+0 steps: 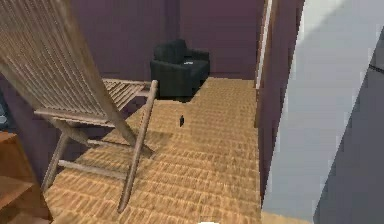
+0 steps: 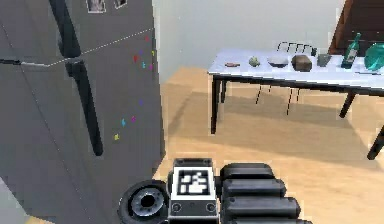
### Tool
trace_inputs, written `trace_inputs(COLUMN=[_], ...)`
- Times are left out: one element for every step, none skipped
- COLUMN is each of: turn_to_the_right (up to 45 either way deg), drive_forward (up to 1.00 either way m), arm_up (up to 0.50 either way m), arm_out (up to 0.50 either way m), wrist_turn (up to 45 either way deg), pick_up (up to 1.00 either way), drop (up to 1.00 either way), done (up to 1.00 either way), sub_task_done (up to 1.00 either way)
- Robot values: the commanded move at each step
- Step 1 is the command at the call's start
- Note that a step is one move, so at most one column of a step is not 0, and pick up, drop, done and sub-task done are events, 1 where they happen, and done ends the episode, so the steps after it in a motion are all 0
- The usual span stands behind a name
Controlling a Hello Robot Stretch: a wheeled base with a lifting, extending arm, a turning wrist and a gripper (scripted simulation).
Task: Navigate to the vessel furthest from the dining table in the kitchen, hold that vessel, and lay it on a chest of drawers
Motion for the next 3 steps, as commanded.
trace_inputs(turn_to_the_right=[0.0,6.0,0.0], drive_forward=[1.0,0.0,0.2], arm_up=[0.0,0.0,0.0], arm_out=[0.0,0.0,0.0], wrist_turn=[0.0,0.0,0.0], pick_up=[0.0,0.0,0.0], drop=[0.0,0.0,0.0], done=[0.0,0.0,0.0], sub_task_done=[0.0,0.0,0.0])
